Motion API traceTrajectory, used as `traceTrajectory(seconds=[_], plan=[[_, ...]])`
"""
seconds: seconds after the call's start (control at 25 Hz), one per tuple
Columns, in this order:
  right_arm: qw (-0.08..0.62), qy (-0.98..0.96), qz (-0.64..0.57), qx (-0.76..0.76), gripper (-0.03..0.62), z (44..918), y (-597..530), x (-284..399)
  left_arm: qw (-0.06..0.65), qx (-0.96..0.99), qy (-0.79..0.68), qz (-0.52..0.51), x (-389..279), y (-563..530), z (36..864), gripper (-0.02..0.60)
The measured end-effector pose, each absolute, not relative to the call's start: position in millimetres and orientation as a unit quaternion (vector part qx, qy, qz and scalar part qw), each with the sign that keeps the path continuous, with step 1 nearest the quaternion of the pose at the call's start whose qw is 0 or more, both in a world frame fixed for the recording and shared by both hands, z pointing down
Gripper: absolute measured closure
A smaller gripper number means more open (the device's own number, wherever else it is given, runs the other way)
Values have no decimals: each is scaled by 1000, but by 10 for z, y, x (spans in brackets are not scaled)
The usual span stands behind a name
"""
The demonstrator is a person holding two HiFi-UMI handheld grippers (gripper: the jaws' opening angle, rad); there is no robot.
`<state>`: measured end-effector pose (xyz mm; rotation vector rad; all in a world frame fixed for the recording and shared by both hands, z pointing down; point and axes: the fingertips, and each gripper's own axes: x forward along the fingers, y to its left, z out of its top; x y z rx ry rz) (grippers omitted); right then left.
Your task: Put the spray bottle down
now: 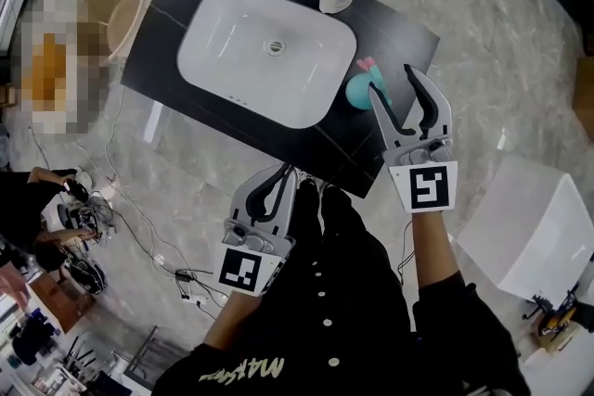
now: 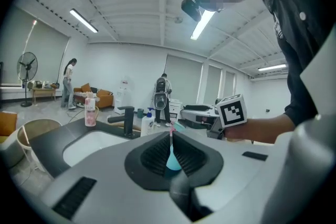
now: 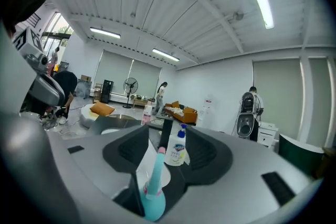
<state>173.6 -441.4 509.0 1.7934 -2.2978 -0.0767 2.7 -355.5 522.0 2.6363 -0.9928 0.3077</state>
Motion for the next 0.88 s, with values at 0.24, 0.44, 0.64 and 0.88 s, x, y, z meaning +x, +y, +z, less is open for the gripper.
traceTrajectory(seconds=[0.24, 0.44, 0.64, 0.88], plan=[[69, -806, -33, 587, 547, 4450, -4105, 1591, 88, 927, -357, 70, 38, -3695, 4658, 558], [70, -809, -38, 582, 594, 4123, -3853, 1555, 53, 933, -353, 43, 74, -3787, 4218, 558], [51, -804, -54, 591, 599, 3761, -3669, 1573, 19, 936, -352, 10, 87, -3894, 3865, 558], [30, -786, -58, 614, 599, 3548, -3525, 1698, -5, 934, -358, -10, 50, -4018, 3574, 558]])
